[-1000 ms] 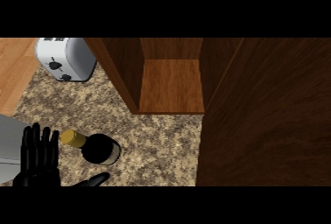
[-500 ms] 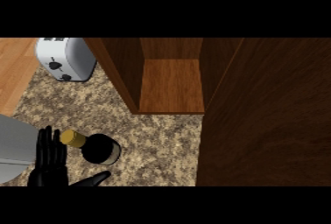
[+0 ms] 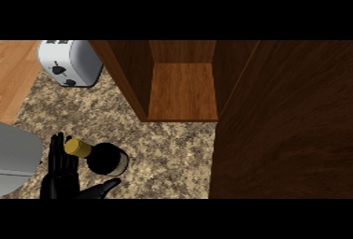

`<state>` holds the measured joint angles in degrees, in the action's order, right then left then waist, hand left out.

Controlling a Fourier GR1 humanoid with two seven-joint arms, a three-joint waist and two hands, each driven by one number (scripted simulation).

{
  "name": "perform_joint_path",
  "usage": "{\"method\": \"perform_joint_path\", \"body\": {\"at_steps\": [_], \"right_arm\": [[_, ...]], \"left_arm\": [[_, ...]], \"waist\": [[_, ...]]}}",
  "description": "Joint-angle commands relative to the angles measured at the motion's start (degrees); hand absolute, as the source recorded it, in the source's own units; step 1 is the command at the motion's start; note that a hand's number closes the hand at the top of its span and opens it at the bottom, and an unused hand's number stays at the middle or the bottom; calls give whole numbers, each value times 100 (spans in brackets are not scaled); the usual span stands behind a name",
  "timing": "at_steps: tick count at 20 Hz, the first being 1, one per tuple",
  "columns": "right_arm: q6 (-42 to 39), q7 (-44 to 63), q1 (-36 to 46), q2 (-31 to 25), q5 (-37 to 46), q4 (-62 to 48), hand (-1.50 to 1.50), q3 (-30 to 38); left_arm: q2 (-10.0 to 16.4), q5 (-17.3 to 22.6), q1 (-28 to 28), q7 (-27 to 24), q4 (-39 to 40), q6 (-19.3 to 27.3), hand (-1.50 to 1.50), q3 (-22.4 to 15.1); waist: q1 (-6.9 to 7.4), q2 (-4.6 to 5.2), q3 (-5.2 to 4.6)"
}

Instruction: Pick up the wine, place it into the cabinet and close the cabinet

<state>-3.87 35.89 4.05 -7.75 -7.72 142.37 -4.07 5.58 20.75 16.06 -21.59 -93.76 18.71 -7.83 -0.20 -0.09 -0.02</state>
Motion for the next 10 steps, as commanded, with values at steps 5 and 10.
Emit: {"method": "perform_joint_path", "body": {"at_steps": [5, 10], "right_arm": [[75, 371, 76, 127, -133, 555, -150, -160], [83, 572, -385, 213, -46, 1115, -150, -438]], "left_arm": [[-162, -84, 8, -295, 508, -225, -150, 24], [-263, -76, -223, -667, 1050, -368, -150, 206]], "waist": [[22, 1, 1], [-10, -5, -1]]}}
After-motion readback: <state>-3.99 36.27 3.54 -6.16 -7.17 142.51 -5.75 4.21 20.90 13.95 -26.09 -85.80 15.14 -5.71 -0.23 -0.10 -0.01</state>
